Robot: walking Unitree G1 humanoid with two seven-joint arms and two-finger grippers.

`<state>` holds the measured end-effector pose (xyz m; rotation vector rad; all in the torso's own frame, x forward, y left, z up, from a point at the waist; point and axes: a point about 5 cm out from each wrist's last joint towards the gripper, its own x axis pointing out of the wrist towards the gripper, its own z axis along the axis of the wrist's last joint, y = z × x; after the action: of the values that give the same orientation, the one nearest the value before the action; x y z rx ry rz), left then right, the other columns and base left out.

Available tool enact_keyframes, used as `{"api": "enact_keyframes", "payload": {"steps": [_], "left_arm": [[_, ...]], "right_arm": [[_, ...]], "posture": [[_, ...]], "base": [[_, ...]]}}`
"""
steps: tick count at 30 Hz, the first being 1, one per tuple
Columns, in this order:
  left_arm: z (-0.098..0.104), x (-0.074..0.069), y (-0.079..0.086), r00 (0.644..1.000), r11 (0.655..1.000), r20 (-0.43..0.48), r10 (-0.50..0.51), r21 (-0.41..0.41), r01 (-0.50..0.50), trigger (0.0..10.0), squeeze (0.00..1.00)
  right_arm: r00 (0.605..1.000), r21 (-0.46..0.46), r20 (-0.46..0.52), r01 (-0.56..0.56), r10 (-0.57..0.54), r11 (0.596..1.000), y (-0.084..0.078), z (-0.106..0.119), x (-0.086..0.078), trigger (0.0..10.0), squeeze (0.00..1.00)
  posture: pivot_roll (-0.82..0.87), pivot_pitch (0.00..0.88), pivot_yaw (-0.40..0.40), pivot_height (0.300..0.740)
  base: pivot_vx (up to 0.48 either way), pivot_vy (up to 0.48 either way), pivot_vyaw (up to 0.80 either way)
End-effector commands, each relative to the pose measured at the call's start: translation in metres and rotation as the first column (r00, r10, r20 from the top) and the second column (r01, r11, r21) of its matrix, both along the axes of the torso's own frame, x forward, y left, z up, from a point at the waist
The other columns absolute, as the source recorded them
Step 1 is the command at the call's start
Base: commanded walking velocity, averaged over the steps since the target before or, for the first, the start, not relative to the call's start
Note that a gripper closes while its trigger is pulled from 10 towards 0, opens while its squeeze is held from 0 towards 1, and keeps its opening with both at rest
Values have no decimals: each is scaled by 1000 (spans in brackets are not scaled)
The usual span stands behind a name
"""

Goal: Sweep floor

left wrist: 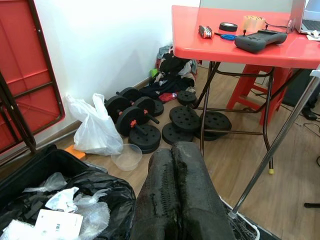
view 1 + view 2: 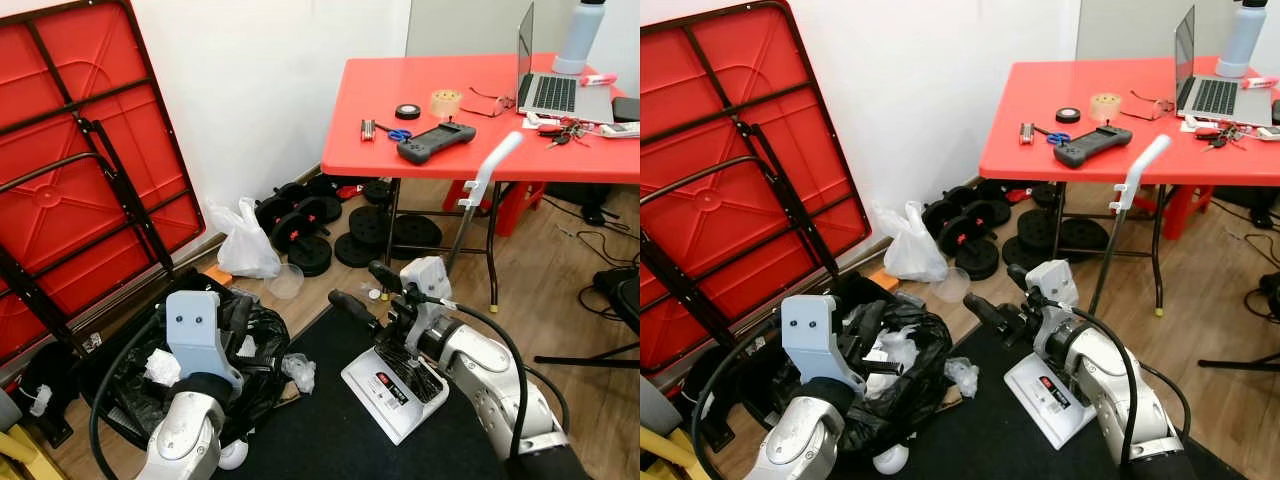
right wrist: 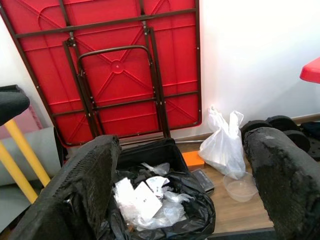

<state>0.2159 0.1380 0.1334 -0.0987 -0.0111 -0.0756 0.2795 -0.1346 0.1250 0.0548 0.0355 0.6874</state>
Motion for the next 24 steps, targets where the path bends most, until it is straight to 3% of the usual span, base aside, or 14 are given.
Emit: {"api": "enact_keyframes", "payload": {"steps": [1,9,24], "left_arm": [[-3,-1,-3,996,996,-18,-87,12,88,10000,0],[0,-3,-4,996,995,-2,-89,43,89,10000,0],[3,-3,-8,992,993,30,-119,11,118,10000,0]], "right_arm": [[1000,-4,5,-10,10,1000,1,-1,-1,10000,0],[1000,17,-7,-7,8,1000,-2,1,-1,10000,0],[998,-19,-8,-66,66,998,2,-2,-4,10000,0]], "posture": [[-104,0,17,740],[-103,0,20,740],[-106,0,20,740]], "base": [[0,0,0],[0,0,0],[0,0,788]]}}
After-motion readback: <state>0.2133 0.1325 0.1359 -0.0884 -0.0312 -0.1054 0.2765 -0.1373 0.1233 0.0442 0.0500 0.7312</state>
